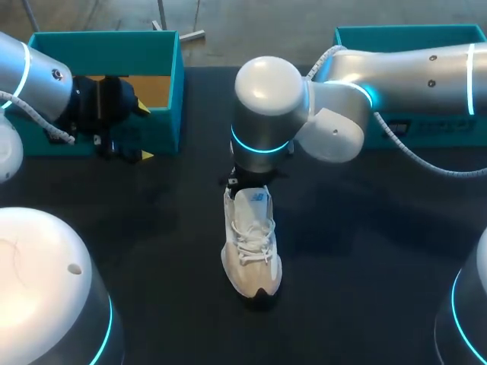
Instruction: Take the shoe out of the shoebox, open the shoe tongue, remove and reinsert the insole, then place the shoe into the shoebox
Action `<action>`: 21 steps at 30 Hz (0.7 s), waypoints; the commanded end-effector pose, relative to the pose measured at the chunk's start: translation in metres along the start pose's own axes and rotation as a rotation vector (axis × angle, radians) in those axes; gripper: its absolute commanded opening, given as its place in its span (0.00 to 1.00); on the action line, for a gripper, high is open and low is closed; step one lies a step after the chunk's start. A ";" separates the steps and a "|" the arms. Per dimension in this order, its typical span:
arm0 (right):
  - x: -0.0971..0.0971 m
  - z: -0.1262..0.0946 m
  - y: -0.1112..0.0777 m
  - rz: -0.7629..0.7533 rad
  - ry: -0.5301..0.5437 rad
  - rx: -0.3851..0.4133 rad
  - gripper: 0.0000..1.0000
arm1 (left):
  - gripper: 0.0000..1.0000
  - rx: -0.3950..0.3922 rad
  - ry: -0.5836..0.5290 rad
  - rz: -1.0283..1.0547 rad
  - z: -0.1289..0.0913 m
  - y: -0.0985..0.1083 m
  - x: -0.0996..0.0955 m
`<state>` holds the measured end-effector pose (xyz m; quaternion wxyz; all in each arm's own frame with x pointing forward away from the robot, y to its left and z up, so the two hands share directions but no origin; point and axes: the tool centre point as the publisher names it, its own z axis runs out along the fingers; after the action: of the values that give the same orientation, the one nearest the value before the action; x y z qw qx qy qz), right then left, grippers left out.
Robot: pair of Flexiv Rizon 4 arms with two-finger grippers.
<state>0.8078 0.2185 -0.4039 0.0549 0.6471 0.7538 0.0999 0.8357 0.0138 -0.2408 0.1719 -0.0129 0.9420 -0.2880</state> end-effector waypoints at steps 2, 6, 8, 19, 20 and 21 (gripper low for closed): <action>0.006 -0.008 0.000 -0.010 -0.043 0.016 0.00 | 1.00 -0.004 0.000 0.000 0.000 0.000 0.000; 0.009 -0.020 -0.001 -0.036 -0.077 0.040 0.00 | 1.00 -0.004 0.000 0.000 0.000 0.000 0.000; 0.009 -0.023 -0.003 -0.048 -0.090 0.052 0.00 | 1.00 -0.004 0.000 0.000 0.000 0.000 0.000; 0.004 -0.005 -0.016 -0.017 -0.090 0.112 0.00 | 1.00 -0.004 0.000 0.000 0.000 0.000 0.000; 0.004 -0.004 -0.017 -0.014 -0.085 0.116 0.00 | 1.00 -0.004 0.000 0.000 0.000 0.000 0.000; 0.004 -0.003 -0.017 -0.012 -0.085 0.123 0.00 | 1.00 -0.004 0.000 0.000 0.000 0.000 0.000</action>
<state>0.7868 0.2197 -0.3957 0.0550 0.6487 0.7586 0.0262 0.8357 0.0138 -0.2408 0.1719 -0.0129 0.9420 -0.2880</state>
